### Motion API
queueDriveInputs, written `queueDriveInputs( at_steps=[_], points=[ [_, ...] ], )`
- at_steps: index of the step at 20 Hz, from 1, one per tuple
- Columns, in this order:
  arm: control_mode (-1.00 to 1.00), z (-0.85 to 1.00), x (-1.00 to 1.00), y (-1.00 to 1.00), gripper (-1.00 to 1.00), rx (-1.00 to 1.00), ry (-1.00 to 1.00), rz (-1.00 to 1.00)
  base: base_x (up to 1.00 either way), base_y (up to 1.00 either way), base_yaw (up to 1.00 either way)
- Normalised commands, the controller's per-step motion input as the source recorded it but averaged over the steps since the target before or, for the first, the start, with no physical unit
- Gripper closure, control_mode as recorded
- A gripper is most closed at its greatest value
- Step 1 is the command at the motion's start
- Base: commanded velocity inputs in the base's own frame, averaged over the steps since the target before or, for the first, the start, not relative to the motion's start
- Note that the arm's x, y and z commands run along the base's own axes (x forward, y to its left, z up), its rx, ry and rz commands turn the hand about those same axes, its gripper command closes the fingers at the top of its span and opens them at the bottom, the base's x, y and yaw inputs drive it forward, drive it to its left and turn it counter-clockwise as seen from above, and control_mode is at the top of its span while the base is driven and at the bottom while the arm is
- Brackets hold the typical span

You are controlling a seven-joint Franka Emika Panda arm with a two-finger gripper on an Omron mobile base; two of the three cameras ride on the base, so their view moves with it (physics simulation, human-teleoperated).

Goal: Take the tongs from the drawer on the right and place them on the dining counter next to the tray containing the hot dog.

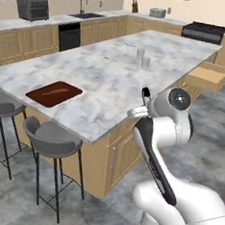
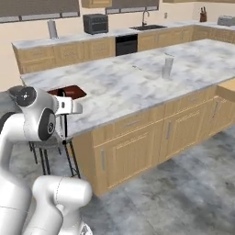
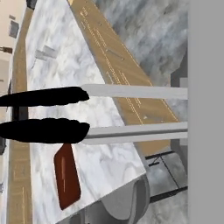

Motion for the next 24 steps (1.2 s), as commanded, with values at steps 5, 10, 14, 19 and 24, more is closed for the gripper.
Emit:
queueDriveInputs(
  at_steps=[5,10,14,19,24],
  points=[
    [1.0,0.0,0.0,0.0,1.0,0.0,0.0,0.0,0.0,1.0,-0.48],
    [1.0,0.0,0.0,0.0,1.0,0.0,0.0,0.0,0.0,1.0,-0.45],
    [1.0,0.0,0.0,0.0,1.0,0.0,0.0,0.0,0.0,1.0,-0.42],
    [1.0,0.0,0.0,0.0,1.0,0.0,0.0,0.0,0.0,1.0,-0.43],
    [1.0,0.0,0.0,0.0,1.0,0.0,0.0,0.0,0.0,1.0,-0.43]
  ],
)
